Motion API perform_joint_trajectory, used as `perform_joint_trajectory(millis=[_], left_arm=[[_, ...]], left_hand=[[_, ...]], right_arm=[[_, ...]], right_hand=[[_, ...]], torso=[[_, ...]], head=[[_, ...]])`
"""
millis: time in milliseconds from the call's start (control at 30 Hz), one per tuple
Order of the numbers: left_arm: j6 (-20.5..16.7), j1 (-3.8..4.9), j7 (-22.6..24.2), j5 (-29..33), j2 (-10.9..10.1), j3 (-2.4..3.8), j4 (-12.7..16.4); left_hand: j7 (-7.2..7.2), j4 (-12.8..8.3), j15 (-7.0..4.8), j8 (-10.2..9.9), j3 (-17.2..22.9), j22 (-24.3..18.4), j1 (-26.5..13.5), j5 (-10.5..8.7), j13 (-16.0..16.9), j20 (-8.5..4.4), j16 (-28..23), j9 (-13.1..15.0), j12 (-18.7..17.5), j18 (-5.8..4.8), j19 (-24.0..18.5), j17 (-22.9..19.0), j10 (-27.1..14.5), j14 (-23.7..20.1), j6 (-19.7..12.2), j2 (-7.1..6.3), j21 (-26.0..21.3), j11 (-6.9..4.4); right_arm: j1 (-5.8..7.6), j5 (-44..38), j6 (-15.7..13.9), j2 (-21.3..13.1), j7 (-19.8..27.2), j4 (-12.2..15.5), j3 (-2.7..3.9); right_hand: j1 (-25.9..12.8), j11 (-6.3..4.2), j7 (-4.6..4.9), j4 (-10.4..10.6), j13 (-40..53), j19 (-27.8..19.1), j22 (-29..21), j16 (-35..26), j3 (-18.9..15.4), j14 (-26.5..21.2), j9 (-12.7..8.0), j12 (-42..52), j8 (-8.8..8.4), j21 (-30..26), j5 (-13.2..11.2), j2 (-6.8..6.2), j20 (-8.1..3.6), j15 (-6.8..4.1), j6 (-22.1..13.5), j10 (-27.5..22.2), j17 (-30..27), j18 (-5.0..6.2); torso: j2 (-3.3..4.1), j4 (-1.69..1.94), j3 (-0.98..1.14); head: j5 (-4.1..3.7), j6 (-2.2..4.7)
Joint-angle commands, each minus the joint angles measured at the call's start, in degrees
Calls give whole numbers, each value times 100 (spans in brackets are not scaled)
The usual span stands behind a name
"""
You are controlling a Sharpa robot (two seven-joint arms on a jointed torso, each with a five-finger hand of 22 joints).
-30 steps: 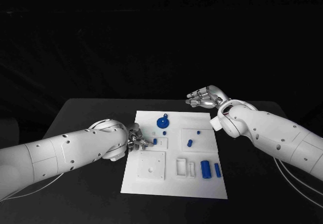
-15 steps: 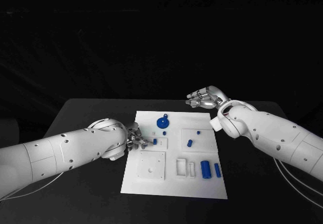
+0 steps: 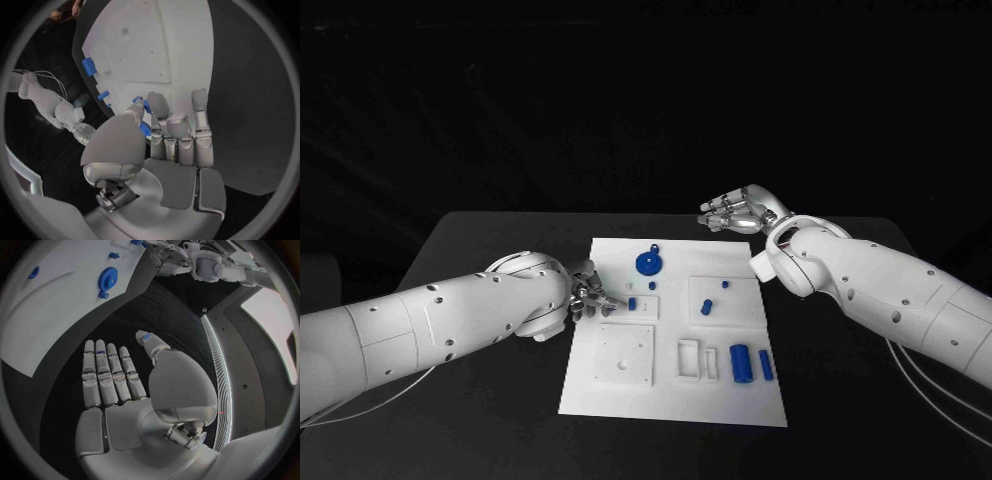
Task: Assemble the parts on the task board
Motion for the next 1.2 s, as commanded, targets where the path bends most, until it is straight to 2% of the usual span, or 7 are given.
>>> perform_joint_trajectory(millis=[33, 233, 400, 433, 533, 867, 1200], left_arm=[[-63, 8, 52, 66, 6, 6, 11], [-108, 9, 76, 128, 14, 9, 0], [-140, 11, 75, 169, 18, 10, -12], [-148, 11, 73, 176, 18, 10, -15], [-174, 14, 77, 198, 17, 11, -28], [-186, 22, 86, 264, 24, 10, -63], [-131, 25, 98, 345, 40, 10, -74]], left_hand=[[46, 28, -23, -31, -10, 96, 35, -24, -20, -39, -36, 0, -44, 8, 1, -17, 277, -24, -6, -63, -39, -3], [51, 92, -26, -51, -13, 97, 36, -27, -37, -48, -60, -8, -54, 1, 5, -43, 277, -32, -14, -133, -47, -2], [68, 239, -29, -111, -29, 97, 69, -29, -66, -69, -93, -49, -71, -19, 4, -74, 278, -44, -43, -247, -62, 5], [75, 363, -31, -165, -44, 97, 159, -28, -90, -89, -118, -119, -84, -42, 5, -91, 278, -48, -7, -282, -76, 8], [86, 346, -31, -184, -58, 93, 178, -28, -97, -94, -170, -118, -111, -46, -3, -162, 275, -76, -40, -292, -89, 17], [140, 152, 8, -251, -44, 39, 223, -24, -164, -60, -524, -135, -417, -44, -38, -440, 278, -130, -195, -228, -269, 72], [146, -226, 14, -245, -39, 54, 233, -20, -104, -59, -588, -143, -501, -52, -3, -443, 279, -121, -264, -15, -377, 80]], right_arm=[[-5, -8, 59, 3, 60, 4, 3], [-7, -8, 59, 8, 60, 2, 3], [-8, -8, 58, 7, 59, 2, 3], [-8, -8, 58, 7, 59, 2, 3], [-8, -8, 58, 4, 59, 5, 3], [-8, -8, 56, -3, 59, 8, 3], [-8, -8, 57, -2, 59, 9, 3]], right_hand=[[-3, 0, -5, 5, -5, -32, -7, -26, 21, -37, -8, -17, 7, 25, 31, 2, -3, -7, -36, -36, -8, 98], [-3, 0, -5, 5, -5, -32, -7, -26, 21, -37, -8, -17, 7, 25, 31, 2, -3, -7, -36, -36, -8, 98], [-3, 0, -5, 5, -5, -32, -7, -26, 21, -37, -8, -17, 7, 25, 31, 2, -3, -7, -36, -36, -8, 98], [-3, 0, -5, 5, -5, -32, -7, -26, 21, -37, -8, -17, 7, 25, 31, 2, -3, -7, -36, -36, -8, 98], [-3, 0, -5, 5, -5, -32, -7, -26, 21, -37, -8, -17, 7, 25, 31, 2, -3, -7, -36, -36, -8, 98], [-3, 0, -5, 5, -5, -32, -7, -26, 21, -37, -8, -17, 7, 25, 31, 2, -3, -7, -36, -36, -8, 98], [-3, 0, -5, 5, -5, -32, -7, -26, 21, -37, -8, -17, 7, 25, 31, 2, -3, -7, -36, -36, -8, 98]], torso=[[0, 1, -2], [-1, -4, 2], [0, -1, 3], [-1, 1, 4], [0, 2, 5], [1, -3, 3], [1, 3, 3]], head=[[1, 3], [6, 0], [5, 3], [4, 4], [1, 8], [9, 11], [9, 6]])
